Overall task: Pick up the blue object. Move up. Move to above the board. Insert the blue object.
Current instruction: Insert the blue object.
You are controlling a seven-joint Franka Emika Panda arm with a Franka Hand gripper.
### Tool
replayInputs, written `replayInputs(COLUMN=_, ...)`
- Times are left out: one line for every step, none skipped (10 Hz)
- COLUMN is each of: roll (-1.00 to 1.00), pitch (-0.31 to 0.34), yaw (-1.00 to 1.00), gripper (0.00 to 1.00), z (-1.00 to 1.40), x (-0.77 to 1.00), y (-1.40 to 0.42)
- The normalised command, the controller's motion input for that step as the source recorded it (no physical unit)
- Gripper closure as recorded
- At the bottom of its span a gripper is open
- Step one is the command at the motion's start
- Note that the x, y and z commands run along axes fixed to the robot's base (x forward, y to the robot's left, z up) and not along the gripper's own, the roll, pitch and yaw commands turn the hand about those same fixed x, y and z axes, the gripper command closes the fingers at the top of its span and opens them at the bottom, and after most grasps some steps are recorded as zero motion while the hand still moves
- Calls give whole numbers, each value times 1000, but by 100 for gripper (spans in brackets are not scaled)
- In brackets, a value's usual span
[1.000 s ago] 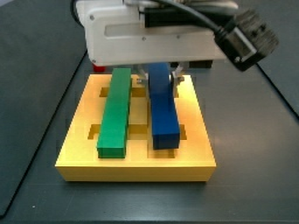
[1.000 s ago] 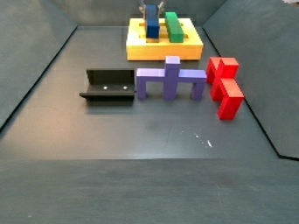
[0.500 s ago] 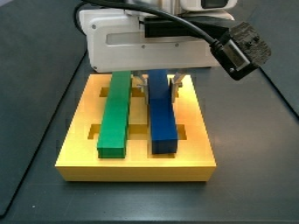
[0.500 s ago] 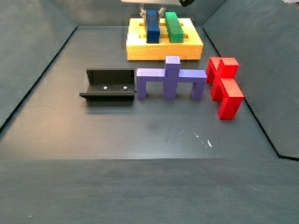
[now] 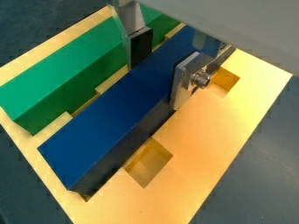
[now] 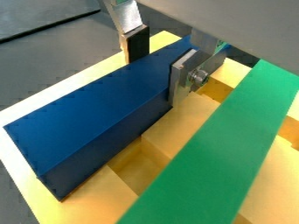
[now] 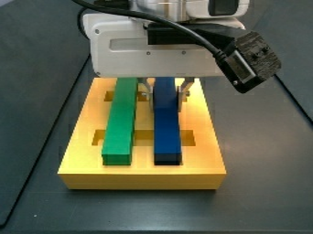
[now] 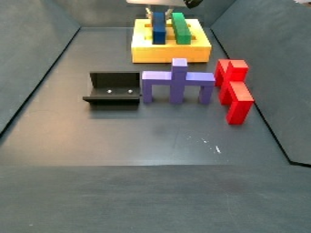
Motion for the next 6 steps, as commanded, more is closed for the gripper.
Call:
replayInputs(roll=24, pitch=47, yaw=-26, gripper=100, z=-200, x=0, y=-154)
replayInputs(roll=39, pitch=29, yaw=0, gripper=100, z=-243, x=-46, y=-23)
replayInputs(roll=43, pitch=0, yaw=0, gripper=100, z=-231, x=-169, y=-26)
replayInputs(roll=14, pitch=0, yaw=29, gripper=100, z=-206, x=-106, y=-126)
replayInputs(roll=0, pitch=26, yaw=0, gripper=100, z=-271, x=100, y=0)
replayInputs(roll=0, pitch=23, yaw=0, gripper=100, z=-137, x=37, y=0)
